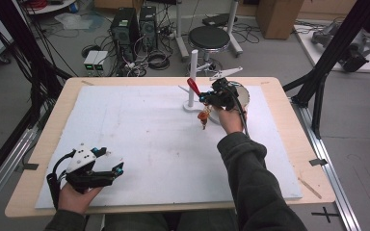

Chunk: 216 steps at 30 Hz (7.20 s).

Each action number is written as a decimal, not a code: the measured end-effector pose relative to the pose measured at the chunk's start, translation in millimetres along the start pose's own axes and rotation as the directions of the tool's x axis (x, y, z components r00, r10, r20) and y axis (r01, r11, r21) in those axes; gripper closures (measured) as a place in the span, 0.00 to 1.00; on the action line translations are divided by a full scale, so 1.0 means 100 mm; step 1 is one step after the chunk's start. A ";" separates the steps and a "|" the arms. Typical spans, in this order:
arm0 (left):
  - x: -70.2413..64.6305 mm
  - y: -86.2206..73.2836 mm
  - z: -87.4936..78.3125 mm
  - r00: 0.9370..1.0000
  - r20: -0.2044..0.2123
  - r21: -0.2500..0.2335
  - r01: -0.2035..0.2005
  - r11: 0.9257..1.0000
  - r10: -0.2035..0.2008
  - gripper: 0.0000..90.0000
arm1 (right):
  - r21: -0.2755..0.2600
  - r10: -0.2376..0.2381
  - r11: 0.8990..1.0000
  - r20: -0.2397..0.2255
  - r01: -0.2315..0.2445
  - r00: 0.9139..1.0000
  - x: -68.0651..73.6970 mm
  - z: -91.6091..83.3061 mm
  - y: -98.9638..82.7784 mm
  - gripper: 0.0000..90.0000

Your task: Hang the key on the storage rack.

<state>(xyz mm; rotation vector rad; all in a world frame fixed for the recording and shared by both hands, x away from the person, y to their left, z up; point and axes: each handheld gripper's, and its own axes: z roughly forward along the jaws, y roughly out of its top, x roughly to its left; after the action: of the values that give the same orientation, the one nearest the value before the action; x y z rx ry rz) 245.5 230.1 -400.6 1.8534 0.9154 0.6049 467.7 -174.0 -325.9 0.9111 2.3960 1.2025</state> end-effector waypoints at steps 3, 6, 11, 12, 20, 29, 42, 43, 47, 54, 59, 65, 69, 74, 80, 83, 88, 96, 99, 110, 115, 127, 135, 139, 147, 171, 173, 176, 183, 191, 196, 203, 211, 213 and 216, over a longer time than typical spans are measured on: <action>0.00 0.00 0.00 1.000 0.001 0.001 0.000 1.000 0.000 0.23 | 0.004 0.009 1.000 -0.002 -0.009 1.000 -0.01 0.02 -0.01 0.96; 0.00 0.00 0.00 1.000 0.001 0.002 -0.001 1.000 0.001 0.23 | 0.005 0.012 1.000 -0.001 -0.012 1.000 -0.01 0.03 -0.01 0.96; 0.00 0.00 0.00 1.000 0.000 0.000 0.001 1.000 -0.001 0.23 | 0.016 0.017 1.000 0.001 -0.017 1.000 -0.02 0.05 -0.01 0.96; 0.00 0.00 0.00 1.000 0.000 0.001 0.001 1.000 -0.001 0.23 | 0.015 0.021 1.000 0.000 -0.021 1.000 -0.02 0.06 -0.02 0.96; 0.00 0.01 0.02 1.000 0.003 0.003 -0.002 1.000 0.002 0.23 | 0.032 0.021 0.999 0.009 -0.022 1.000 -0.04 0.09 -0.02 0.96; 0.00 0.02 0.04 1.000 0.004 0.006 -0.003 1.000 0.003 0.23 | 0.058 0.041 0.997 0.004 -0.041 0.999 -0.08 0.18 -0.06 0.96; 0.00 0.02 0.04 1.000 0.001 0.007 -0.002 1.000 0.002 0.23 | 0.067 0.057 0.996 0.000 -0.057 0.998 -0.10 0.24 -0.08 0.95; 0.00 0.02 0.04 1.000 0.001 0.007 -0.004 1.000 0.004 0.23 | 0.067 0.062 0.996 0.001 -0.062 0.998 -0.11 0.24 -0.08 0.95; 0.00 0.01 0.04 1.000 0.000 0.005 0.000 1.000 0.000 0.23 | 0.070 0.071 0.995 -0.006 -0.071 0.997 -0.12 0.25 -0.09 0.94; 0.01 0.01 0.04 1.000 0.003 0.005 -0.002 1.000 0.002 0.23 | 0.036 0.089 0.995 -0.023 -0.088 0.996 -0.14 0.20 -0.10 0.90; 0.01 0.01 0.04 1.000 0.003 0.008 -0.006 1.000 0.006 0.23 | 0.010 0.100 0.995 -0.042 -0.100 0.994 -0.14 0.14 -0.11 0.87; 0.01 0.01 0.04 1.000 0.003 0.003 -0.001 1.000 0.001 0.23 | -0.036 0.123 0.991 -0.071 -0.126 0.990 -0.18 0.04 -0.16 0.83; 0.01 0.01 0.04 1.000 0.002 0.004 -0.003 1.000 0.003 0.23 | -0.046 0.135 0.989 -0.102 -0.140 0.986 -0.21 0.01 -0.22 0.77; 0.00 0.01 0.04 1.000 0.001 0.004 -0.002 1.000 0.002 0.23 | -0.063 0.141 0.987 -0.129 -0.150 0.982 -0.22 -0.03 -0.27 0.69; 0.00 0.01 0.03 1.000 0.001 0.001 0.000 1.000 0.000 0.23 | -0.071 0.144 0.985 -0.148 -0.155 0.979 -0.21 -0.07 -0.29 0.60; 0.00 0.01 0.03 1.000 0.002 0.002 -0.003 1.000 0.003 0.23 | -0.073 0.138 0.986 -0.151 -0.150 0.979 -0.19 -0.09 -0.28 0.55; 0.00 0.01 0.03 1.000 0.003 0.005 -0.006 1.000 0.006 0.23 | -0.077 0.131 0.987 -0.153 -0.144 0.980 -0.16 -0.11 -0.30 0.46; 0.00 0.01 0.03 1.000 0.003 0.004 -0.005 1.000 0.005 0.23 | -0.068 0.113 0.990 -0.146 -0.124 0.983 -0.11 -0.12 -0.33 0.34; 0.00 0.01 0.03 1.000 0.004 0.003 -0.005 1.000 0.005 0.23 | -0.074 0.123 0.988 -0.148 -0.136 0.981 -0.10 -0.13 -0.36 0.30; 0.00 0.01 0.03 1.000 0.003 0.003 -0.006 1.000 0.006 0.23 | -0.074 0.117 0.989 -0.149 -0.129 0.982 -0.02 -0.14 -0.36 0.17; 0.00 0.01 0.03 1.000 0.005 0.004 -0.006 1.000 0.006 0.23 | -0.081 0.121 0.988 -0.142 -0.133 0.982 0.02 -0.16 -0.40 0.14; 0.00 0.01 0.03 1.000 0.003 0.006 -0.007 1.000 0.007 0.23 | -0.089 0.119 0.987 -0.145 -0.133 0.982 0.04 -0.24 -0.50 0.13; 0.00 0.01 0.03 1.000 0.003 0.008 -0.006 1.000 0.006 0.23 | -0.095 0.109 0.988 -0.148 -0.124 0.983 0.07 -0.26 -0.54 0.13; 0.00 0.01 0.03 1.000 0.002 0.004 -0.001 1.000 0.001 0.23 | -0.096 0.106 0.988 -0.148 -0.121 0.983 0.09 -0.27 -0.56 0.13; 0.00 0.01 0.03 1.000 0.002 0.005 -0.002 1.000 0.002 0.23 | -0.104 0.097 0.988 -0.148 -0.113 0.984 0.11 -0.29 -0.60 0.13; 0.00 0.01 0.04 1.000 -0.001 0.007 -0.002 1.000 0.002 0.23 | -0.101 0.084 0.990 -0.151 -0.100 0.985 0.21 -0.36 -0.77 0.13; 0.00 0.01 0.04 1.000 0.002 0.007 0.001 1.000 -0.001 0.23 | -0.097 0.085 0.990 -0.150 -0.100 0.985 0.22 -0.37 -0.77 0.13; 0.00 0.01 0.04 1.000 0.000 0.008 -0.002 1.000 0.002 0.23 | -0.105 0.074 0.990 -0.148 -0.090 0.986 0.23 -0.40 -0.77 0.13; 0.00 0.01 0.04 1.000 -0.001 0.007 -0.002 1.000 0.002 0.23 | -0.106 0.063 0.991 -0.147 -0.079 0.987 0.28 -0.43 -0.78 0.13; 0.00 0.01 0.04 1.000 0.002 0.009 -0.002 1.000 0.002 0.23 | -0.108 0.072 0.990 -0.148 -0.088 0.986 0.30 -0.43 -0.89 0.13; 0.00 0.01 0.04 1.000 0.001 0.010 0.002 1.000 -0.002 0.23 | -0.101 0.078 0.990 -0.147 -0.094 0.986 0.31 -0.43 -0.96 0.13; -0.01 0.01 0.04 1.000 0.004 0.012 -0.004 1.000 0.004 0.23 | -0.107 0.081 0.989 -0.146 -0.097 0.986 0.33 -0.47 -1.04 0.13; -0.01 0.01 0.05 1.000 0.003 0.012 -0.001 1.000 0.001 0.23 | -0.104 0.091 0.989 -0.141 -0.107 0.986 0.33 -0.51 -1.14 0.13; -0.01 0.01 0.05 1.000 0.003 0.012 -0.001 1.000 0.001 0.23 | -0.103 0.091 0.989 -0.138 -0.105 0.986 0.33 -0.53 -1.17 0.13; -0.01 0.01 0.05 1.000 0.003 0.014 -0.002 1.000 0.002 0.23 | -0.097 0.091 0.990 -0.135 -0.105 0.987 0.33 -0.54 -1.21 0.13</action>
<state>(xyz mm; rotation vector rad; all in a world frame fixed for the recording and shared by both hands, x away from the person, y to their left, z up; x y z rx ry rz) 248.7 226.7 -402.0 1.8670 0.9181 0.5986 365.8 -239.2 -390.2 0.9554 2.3861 1.4504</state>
